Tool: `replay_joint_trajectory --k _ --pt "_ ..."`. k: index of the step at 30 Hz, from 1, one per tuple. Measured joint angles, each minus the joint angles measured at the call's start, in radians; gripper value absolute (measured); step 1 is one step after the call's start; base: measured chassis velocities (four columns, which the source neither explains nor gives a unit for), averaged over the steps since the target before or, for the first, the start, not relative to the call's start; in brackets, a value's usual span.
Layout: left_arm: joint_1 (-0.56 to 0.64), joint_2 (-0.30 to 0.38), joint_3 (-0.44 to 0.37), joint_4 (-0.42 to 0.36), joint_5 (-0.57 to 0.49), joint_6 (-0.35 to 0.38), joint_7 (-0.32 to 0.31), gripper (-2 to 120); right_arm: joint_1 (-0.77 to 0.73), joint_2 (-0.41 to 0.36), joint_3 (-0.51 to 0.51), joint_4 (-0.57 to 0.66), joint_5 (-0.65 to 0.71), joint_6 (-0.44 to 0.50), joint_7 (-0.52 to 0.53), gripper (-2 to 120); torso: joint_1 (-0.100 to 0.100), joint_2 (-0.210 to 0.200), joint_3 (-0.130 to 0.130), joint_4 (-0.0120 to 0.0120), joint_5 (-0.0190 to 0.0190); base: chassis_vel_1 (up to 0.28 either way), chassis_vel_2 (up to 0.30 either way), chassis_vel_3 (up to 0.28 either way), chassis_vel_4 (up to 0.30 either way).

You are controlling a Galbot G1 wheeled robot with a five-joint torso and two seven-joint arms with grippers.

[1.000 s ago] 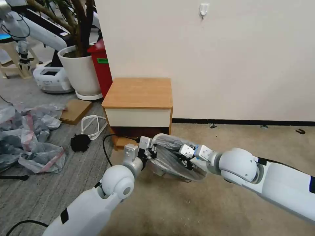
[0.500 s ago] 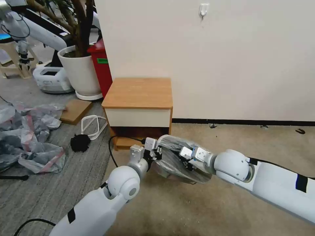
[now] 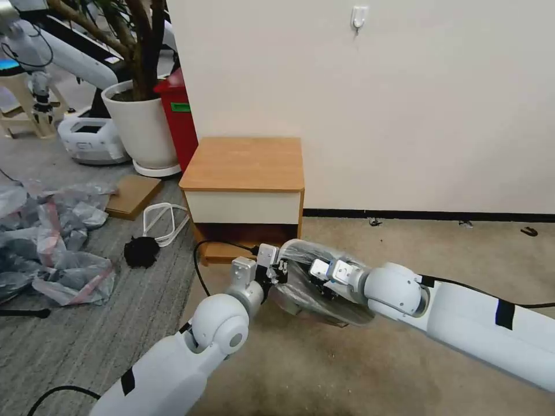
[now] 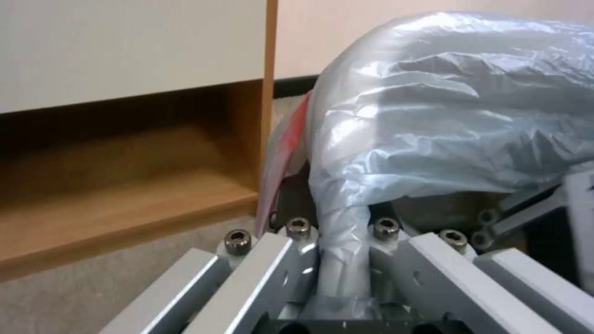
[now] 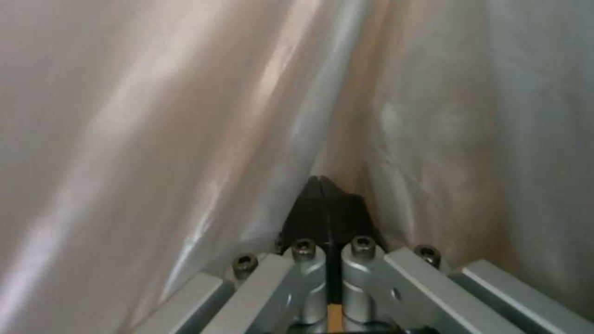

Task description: Pick up the garbage bag from the table and place it over the trash can.

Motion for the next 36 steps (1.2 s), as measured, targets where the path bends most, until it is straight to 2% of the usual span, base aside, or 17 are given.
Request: replay_joint_trajectory --k 36 --pt "-0.007 -0.001 -0.002 -0.019 -0.060 0.001 -0.028 3 -0.026 0.087 0.000 -0.140 -0.077 0.001 0.004 0 0.000 0.000 0.000 -0.0001 0.0000 0.000 0.000 0.000 0.000"
